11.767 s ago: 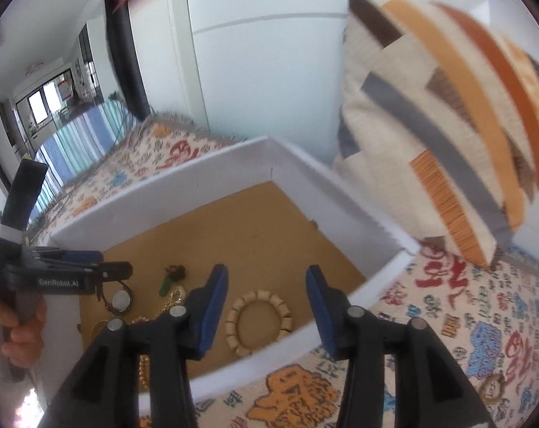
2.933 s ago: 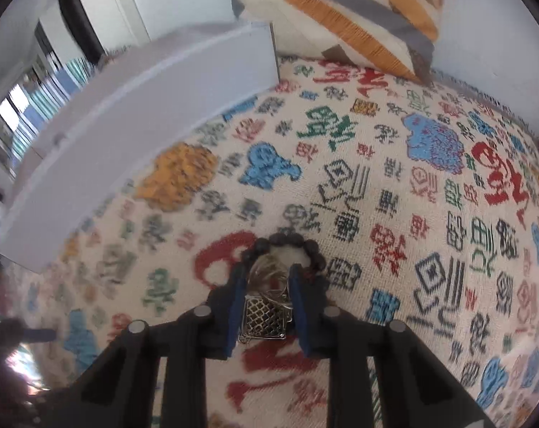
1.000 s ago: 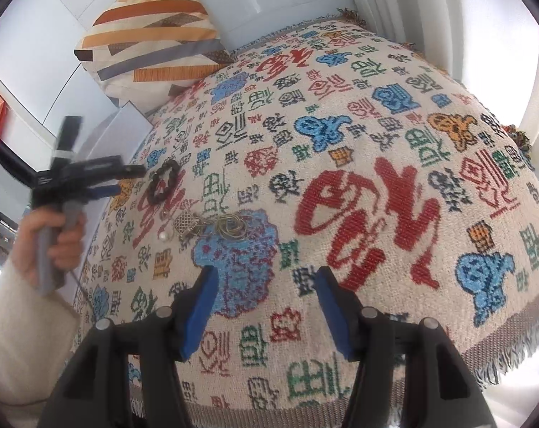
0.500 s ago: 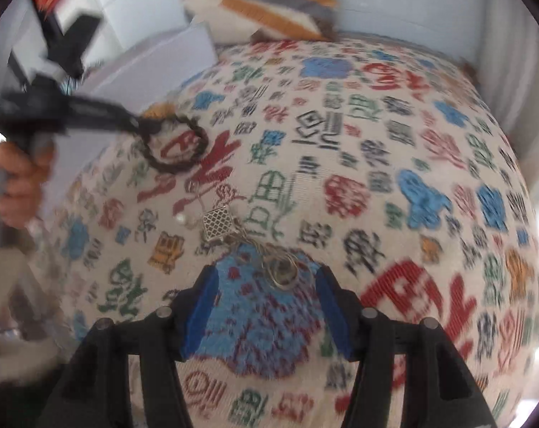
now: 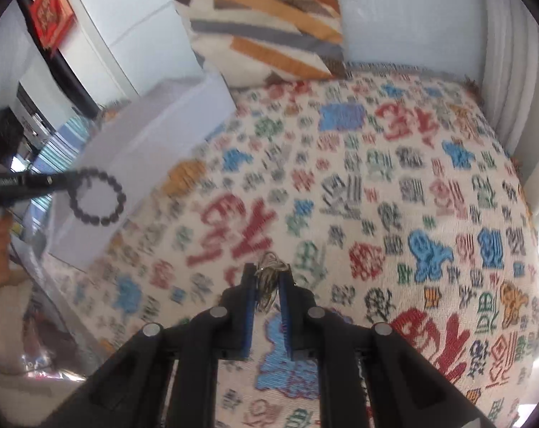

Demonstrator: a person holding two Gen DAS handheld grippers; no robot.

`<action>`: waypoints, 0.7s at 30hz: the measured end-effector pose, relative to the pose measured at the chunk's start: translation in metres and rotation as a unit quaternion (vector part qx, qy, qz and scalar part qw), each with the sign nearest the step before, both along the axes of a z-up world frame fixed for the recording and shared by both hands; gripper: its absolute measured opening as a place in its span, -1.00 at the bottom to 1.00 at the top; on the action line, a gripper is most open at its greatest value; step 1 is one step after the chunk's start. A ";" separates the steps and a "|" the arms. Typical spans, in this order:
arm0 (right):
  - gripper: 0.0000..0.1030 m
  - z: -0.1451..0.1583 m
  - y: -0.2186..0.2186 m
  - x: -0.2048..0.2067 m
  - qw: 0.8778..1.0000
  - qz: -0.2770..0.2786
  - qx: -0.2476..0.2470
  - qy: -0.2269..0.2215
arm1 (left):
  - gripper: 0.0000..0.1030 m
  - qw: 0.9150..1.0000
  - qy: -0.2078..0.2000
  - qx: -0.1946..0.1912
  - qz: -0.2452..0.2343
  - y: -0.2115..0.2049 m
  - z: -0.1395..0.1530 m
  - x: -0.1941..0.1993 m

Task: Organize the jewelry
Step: 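Carry the black bracelet and silver charm into the white box and open both grippers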

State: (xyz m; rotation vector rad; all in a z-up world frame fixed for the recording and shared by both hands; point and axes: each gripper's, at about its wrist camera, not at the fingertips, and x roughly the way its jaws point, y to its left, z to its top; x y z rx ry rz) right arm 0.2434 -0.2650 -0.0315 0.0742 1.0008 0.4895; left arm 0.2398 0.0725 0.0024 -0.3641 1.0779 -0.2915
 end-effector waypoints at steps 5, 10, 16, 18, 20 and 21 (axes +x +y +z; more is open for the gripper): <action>-0.76 0.064 0.037 0.014 0.998 0.038 0.037 -0.035 | -0.80 0.999 -0.026 -0.003 0.042 0.059 0.044 -0.020; -0.75 0.122 0.100 0.039 0.990 0.099 0.077 -0.062 | -0.80 0.994 -0.039 0.018 0.105 0.125 0.068 -0.024; -0.75 0.147 0.196 0.077 0.980 0.163 0.083 -0.073 | -0.80 0.982 -0.034 0.054 0.180 0.200 0.054 -0.006; -0.75 0.144 0.231 0.087 0.977 0.185 0.083 -0.064 | -0.80 0.977 -0.025 0.066 0.199 0.220 0.041 0.001; -0.75 0.134 0.270 0.095 0.974 0.207 0.078 -0.051 | -0.80 0.974 -0.011 0.072 0.213 0.235 0.023 0.009; -0.75 0.127 0.284 0.098 0.973 0.214 0.077 -0.043 | -0.80 0.973 -0.005 0.076 0.220 0.241 0.016 0.012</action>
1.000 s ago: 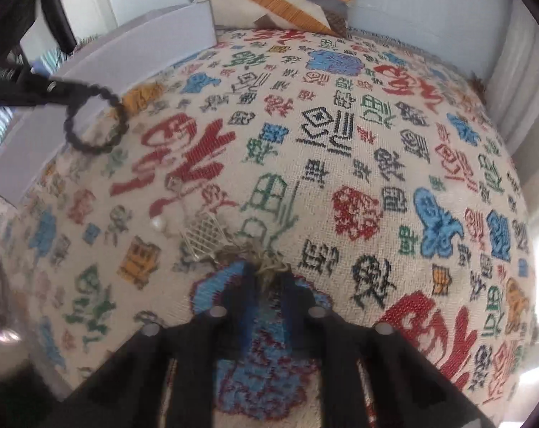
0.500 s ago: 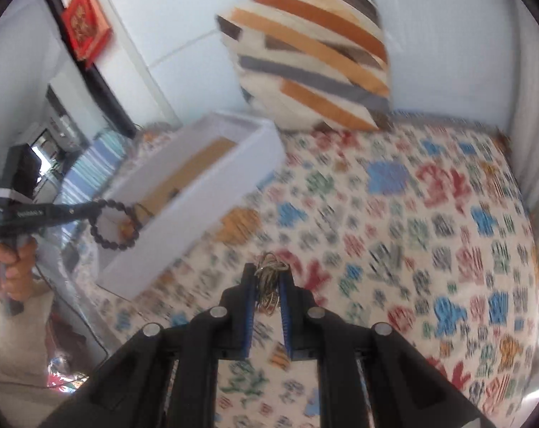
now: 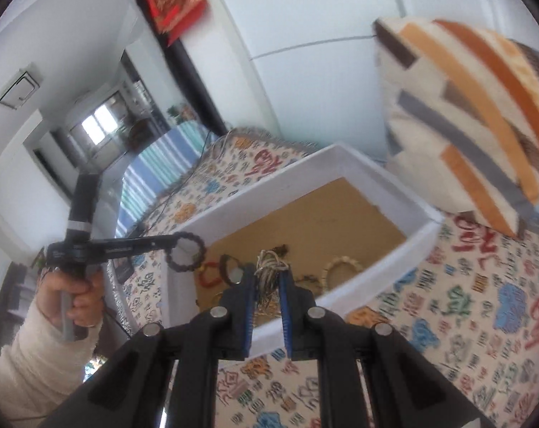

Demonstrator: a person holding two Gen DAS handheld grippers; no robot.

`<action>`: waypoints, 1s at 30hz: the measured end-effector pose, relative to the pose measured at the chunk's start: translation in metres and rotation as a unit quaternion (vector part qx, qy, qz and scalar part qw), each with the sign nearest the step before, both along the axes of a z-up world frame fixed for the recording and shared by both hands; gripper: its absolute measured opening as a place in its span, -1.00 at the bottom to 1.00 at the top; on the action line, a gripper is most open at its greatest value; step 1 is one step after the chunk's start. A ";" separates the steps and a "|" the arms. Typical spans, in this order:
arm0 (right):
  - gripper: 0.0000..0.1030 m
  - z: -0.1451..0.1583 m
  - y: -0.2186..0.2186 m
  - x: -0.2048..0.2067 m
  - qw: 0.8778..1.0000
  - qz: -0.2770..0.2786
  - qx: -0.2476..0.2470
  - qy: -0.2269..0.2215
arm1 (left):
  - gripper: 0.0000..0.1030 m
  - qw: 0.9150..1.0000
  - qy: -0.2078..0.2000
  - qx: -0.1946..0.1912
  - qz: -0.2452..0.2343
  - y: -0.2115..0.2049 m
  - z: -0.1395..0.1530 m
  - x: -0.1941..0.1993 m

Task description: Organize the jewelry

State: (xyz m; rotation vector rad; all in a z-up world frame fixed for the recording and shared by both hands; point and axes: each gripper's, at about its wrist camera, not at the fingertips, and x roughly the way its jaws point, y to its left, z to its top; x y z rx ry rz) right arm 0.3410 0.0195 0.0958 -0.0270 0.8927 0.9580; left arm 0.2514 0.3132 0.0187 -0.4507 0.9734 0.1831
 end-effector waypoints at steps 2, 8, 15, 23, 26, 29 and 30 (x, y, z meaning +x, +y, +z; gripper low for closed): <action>-0.75 -0.018 0.037 0.003 1.000 0.020 -0.013 0.016 | -0.80 1.000 0.017 0.005 0.016 0.011 -0.020 0.004; -0.49 -0.093 0.123 0.000 0.991 0.065 -0.070 0.093 | -0.65 0.997 0.053 0.034 0.035 0.013 -0.057 -0.002; 0.39 -0.100 0.133 -0.018 0.990 0.041 -0.126 0.055 | 0.97 0.989 0.032 0.124 0.067 -0.013 -0.034 -0.032; 0.48 -0.058 0.114 -0.030 0.982 0.013 -0.183 -0.044 | 0.97 0.975 0.072 0.179 0.107 -0.041 -0.005 -0.054; 0.48 -0.054 0.108 -0.032 0.980 0.012 -0.193 -0.051 | 0.97 0.978 0.066 0.153 0.123 -0.046 0.000 -0.065; 0.48 -0.057 0.106 -0.033 0.977 0.008 -0.206 -0.051 | 0.96 0.979 0.056 0.141 0.133 -0.051 0.003 -0.071; 0.48 -0.059 0.106 -0.033 0.977 0.008 -0.209 -0.049 | 0.96 0.980 0.055 0.137 0.135 -0.053 0.004 -0.072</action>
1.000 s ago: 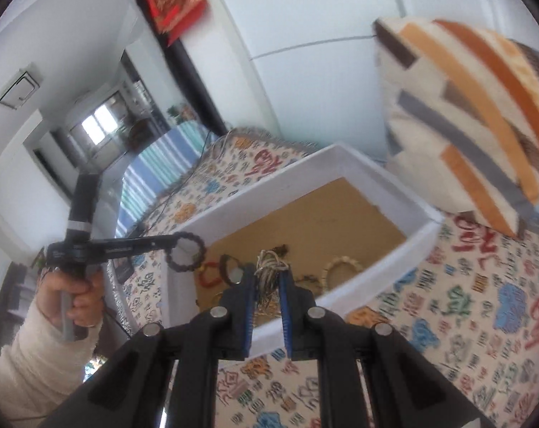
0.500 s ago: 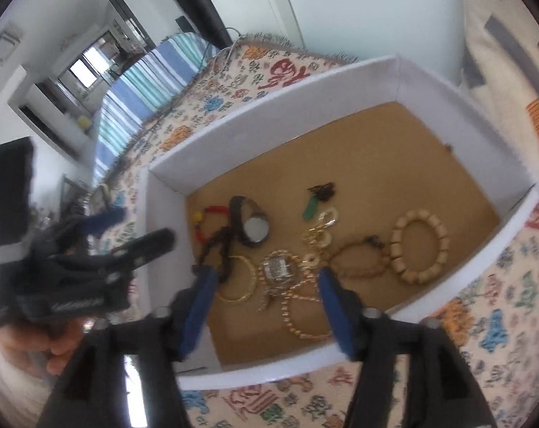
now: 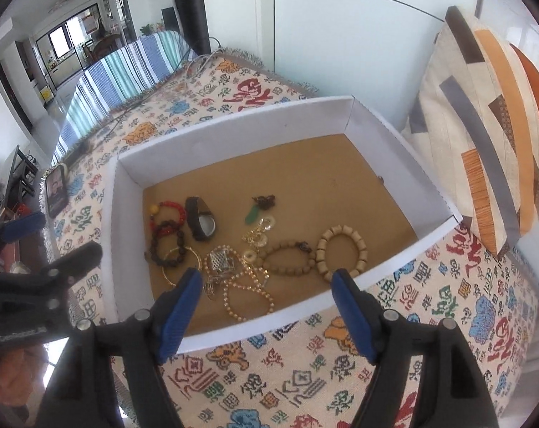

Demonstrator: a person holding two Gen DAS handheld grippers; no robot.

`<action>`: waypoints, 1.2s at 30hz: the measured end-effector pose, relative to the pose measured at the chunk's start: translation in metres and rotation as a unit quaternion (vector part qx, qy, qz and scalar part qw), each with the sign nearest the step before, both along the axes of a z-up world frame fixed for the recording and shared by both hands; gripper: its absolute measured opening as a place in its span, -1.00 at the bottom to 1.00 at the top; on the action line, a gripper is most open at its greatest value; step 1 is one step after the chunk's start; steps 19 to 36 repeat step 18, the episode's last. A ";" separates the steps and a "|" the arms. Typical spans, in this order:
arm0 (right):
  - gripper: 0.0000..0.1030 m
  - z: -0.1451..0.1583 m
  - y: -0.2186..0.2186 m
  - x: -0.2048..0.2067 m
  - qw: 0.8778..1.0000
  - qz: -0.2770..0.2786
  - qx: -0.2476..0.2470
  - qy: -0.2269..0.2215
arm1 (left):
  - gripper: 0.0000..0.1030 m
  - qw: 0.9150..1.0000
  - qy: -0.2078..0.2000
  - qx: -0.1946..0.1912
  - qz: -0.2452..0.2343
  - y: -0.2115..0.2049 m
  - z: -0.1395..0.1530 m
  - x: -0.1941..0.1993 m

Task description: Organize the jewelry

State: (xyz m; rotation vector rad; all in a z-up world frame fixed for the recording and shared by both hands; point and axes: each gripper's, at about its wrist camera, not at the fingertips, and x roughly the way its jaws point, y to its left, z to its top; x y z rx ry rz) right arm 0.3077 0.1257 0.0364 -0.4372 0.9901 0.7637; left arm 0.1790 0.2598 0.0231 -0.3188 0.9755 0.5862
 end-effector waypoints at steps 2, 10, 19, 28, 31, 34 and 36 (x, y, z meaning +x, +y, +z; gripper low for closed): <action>0.48 -0.002 -0.002 0.000 1.000 0.000 -0.007 0.001 | 0.96 1.000 -0.001 -0.004 -0.001 -0.004 0.001 0.000; 0.49 -0.005 -0.010 -0.002 1.000 -0.005 -0.015 -0.001 | 0.96 1.000 0.002 0.000 0.000 -0.012 0.004 0.004; 0.49 -0.011 -0.014 -0.001 1.000 -0.010 -0.014 0.002 | 0.96 1.000 0.000 0.018 0.001 -0.021 0.002 0.003; 0.49 -0.011 -0.014 -0.001 1.000 -0.010 -0.014 0.002 | 0.96 1.000 0.000 0.018 0.001 -0.021 0.002 0.003; 0.49 -0.011 -0.014 -0.001 1.000 -0.010 -0.014 0.002 | 0.96 1.000 0.000 0.018 0.001 -0.021 0.002 0.003; 0.49 -0.011 -0.014 -0.001 1.000 -0.010 -0.014 0.002 | 0.96 1.000 0.000 0.018 0.001 -0.021 0.002 0.003; 0.49 -0.011 -0.014 -0.001 1.000 -0.010 -0.014 0.002 | 0.96 1.000 0.000 0.018 0.001 -0.021 0.002 0.003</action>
